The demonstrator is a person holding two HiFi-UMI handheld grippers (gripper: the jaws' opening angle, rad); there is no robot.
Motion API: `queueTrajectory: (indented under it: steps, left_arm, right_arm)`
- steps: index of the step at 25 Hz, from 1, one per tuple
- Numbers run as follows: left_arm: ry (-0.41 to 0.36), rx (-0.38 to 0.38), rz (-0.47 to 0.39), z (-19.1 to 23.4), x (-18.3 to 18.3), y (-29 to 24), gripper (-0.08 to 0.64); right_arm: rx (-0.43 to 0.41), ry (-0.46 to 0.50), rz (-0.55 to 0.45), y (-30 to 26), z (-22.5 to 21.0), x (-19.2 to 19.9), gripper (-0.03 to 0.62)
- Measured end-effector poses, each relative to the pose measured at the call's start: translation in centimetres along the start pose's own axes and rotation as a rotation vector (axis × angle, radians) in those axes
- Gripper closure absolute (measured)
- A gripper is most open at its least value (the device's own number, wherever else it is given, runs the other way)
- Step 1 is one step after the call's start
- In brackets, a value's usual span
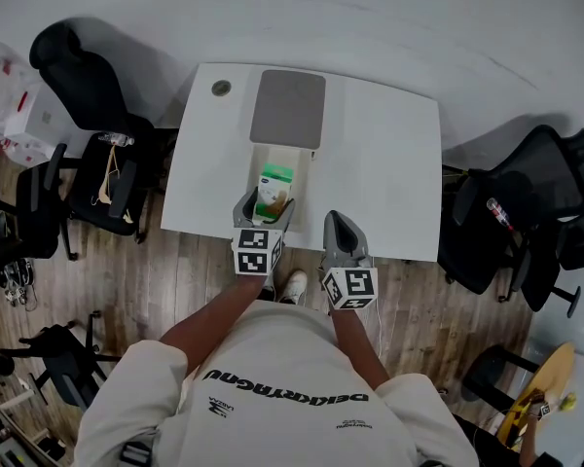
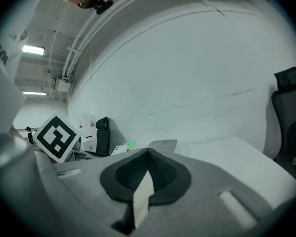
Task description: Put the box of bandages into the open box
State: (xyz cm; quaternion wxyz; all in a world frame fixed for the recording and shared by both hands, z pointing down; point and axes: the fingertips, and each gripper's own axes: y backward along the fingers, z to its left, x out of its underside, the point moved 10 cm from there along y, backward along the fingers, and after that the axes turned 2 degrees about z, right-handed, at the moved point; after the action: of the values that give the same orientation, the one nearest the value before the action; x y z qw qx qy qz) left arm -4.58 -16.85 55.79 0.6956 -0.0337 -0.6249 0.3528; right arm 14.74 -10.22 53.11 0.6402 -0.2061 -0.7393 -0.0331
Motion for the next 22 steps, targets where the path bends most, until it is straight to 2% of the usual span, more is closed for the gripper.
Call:
queueTrajectory:
  steps: [22]
  left_arm:
    - [0.006, -0.061, 0.071, 0.7, 0.4, -3.5, 0.196]
  right_arm:
    - [-0.027, -0.028, 0.027, -0.6, -0.7, 0.3, 0.595]
